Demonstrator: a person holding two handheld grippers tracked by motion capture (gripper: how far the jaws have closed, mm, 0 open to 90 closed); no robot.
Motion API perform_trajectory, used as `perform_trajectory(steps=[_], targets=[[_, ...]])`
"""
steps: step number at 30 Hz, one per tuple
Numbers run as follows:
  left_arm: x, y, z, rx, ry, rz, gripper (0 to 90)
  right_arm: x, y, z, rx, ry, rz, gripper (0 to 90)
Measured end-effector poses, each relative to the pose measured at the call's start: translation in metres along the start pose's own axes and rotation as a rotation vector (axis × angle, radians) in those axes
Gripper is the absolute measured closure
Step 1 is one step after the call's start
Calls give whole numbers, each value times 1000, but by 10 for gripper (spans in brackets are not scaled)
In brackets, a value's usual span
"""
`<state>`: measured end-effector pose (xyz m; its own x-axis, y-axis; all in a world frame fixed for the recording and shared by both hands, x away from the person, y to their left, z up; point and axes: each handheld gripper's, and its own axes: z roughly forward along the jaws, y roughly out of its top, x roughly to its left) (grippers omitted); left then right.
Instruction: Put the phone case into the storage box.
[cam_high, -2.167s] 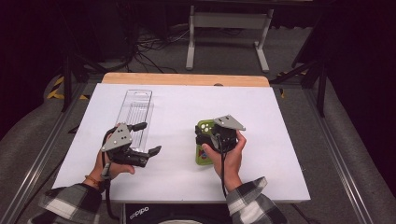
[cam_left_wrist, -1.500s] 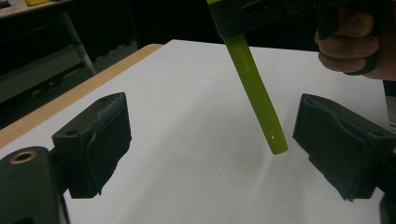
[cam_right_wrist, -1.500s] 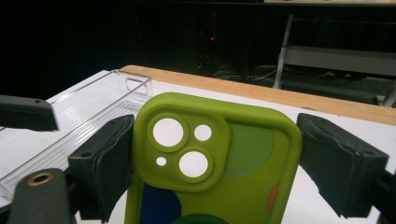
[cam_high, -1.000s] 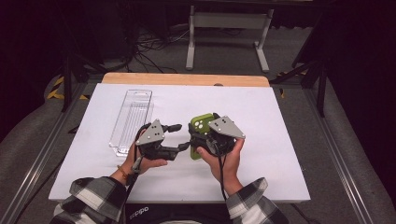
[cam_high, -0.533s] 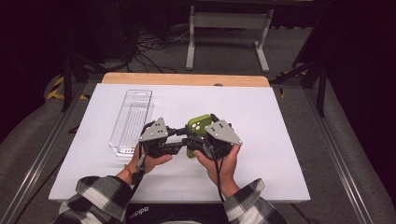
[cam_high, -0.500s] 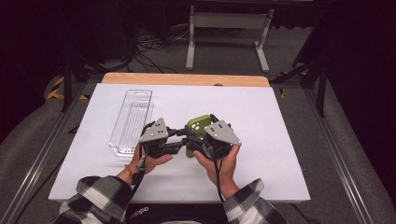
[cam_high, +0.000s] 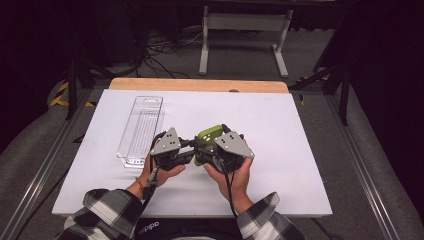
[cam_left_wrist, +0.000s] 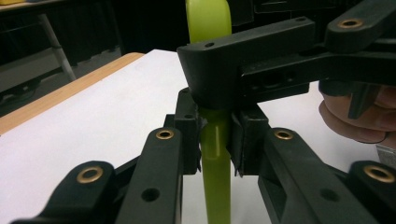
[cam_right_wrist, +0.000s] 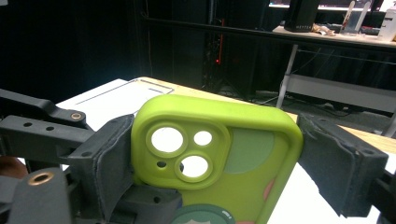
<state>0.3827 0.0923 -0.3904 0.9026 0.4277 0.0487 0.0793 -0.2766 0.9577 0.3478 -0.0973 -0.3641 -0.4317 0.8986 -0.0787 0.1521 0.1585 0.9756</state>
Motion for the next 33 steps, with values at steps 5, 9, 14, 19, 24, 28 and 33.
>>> perform_trajectory(steps=[5, 9, 14, 19, 24, 28, 33], targets=[[1, -1, -1, -4, 4, 17, 773, 0, 0, 0, 2, 6, 13, 151], [2, -3, -1, -4, 13, 0, 774, -3, 0, 0, 2, 27, 46, 148], [4, -3, -2, -8, 15, 2, 774, -4, 2, -1, -2, 45, 47, 146], [7, -4, -3, -1, 28, 4, 775, -5, 7, -7, -35, 39, 27, 157], [9, -4, -8, 6, 37, 25, 775, -13, 12, -15, -64, 57, -18, 144], [12, -4, -12, 0, 39, 7, 775, -21, 12, -20, -64, 68, -73, 141], [14, -5, -15, 0, 52, 8, 776, -30, 4, -21, -36, 88, -171, 144]])
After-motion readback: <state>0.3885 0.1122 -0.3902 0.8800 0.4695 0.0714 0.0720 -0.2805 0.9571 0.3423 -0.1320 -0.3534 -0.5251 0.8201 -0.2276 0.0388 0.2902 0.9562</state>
